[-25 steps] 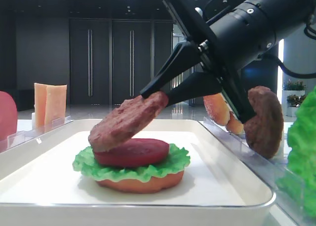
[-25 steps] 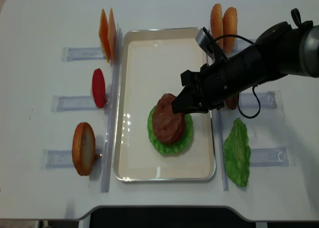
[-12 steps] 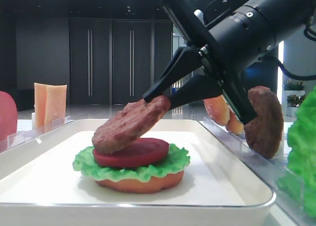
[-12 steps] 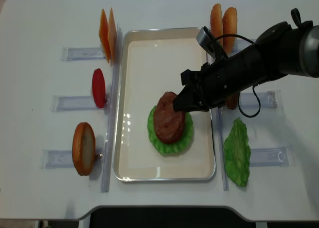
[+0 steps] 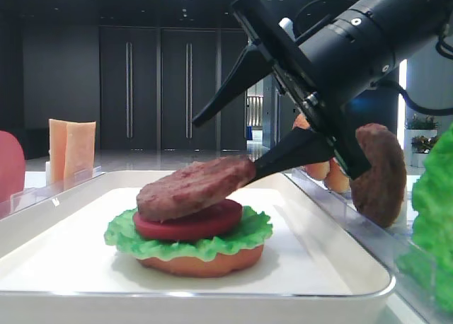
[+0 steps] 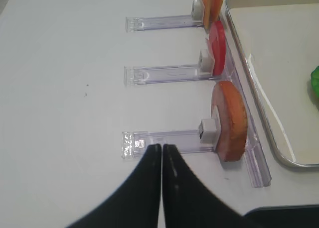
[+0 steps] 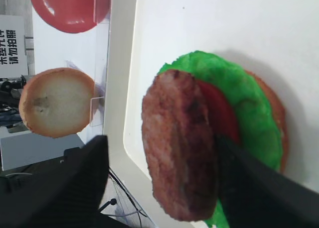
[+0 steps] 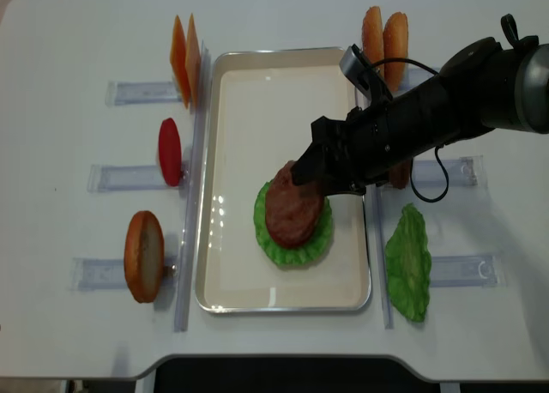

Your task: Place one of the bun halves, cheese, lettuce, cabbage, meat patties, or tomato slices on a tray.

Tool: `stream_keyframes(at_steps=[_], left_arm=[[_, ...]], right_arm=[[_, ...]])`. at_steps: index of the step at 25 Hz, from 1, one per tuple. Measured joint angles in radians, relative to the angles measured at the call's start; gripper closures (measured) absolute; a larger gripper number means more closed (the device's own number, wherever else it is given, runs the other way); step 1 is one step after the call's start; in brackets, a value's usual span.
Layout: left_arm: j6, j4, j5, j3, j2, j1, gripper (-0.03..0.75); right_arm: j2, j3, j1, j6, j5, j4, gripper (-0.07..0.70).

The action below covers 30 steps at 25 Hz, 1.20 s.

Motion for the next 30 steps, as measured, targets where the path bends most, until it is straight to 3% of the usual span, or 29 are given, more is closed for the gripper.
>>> stream_keyframes(at_steps=[4, 10, 14, 26, 30], left_arm=[[0.0, 0.0, 0.0, 0.0, 0.0, 0.0, 0.722], [0.0, 0.0, 0.0, 0.0, 0.0, 0.0, 0.722], [0.0, 0.0, 0.0, 0.0, 0.0, 0.0, 0.722], [0.0, 0.0, 0.0, 0.0, 0.0, 0.0, 0.722], [0.0, 0.0, 0.0, 0.0, 0.0, 0.0, 0.722]], right_arm=[[0.0, 0.0, 0.0, 0.014, -0.001, -0.008, 0.16], [-0.003, 0.0, 0.0, 0.057, -0.007, -0.053, 0.152], [-0.047, 0.0, 0.0, 0.096, -0.043, -0.104, 0.152], [-0.229, 0.001, 0.0, 0.303, -0.113, -0.324, 0.152], [-0.308, 0.001, 0.0, 0.415, -0.123, -0.454, 0.152]])
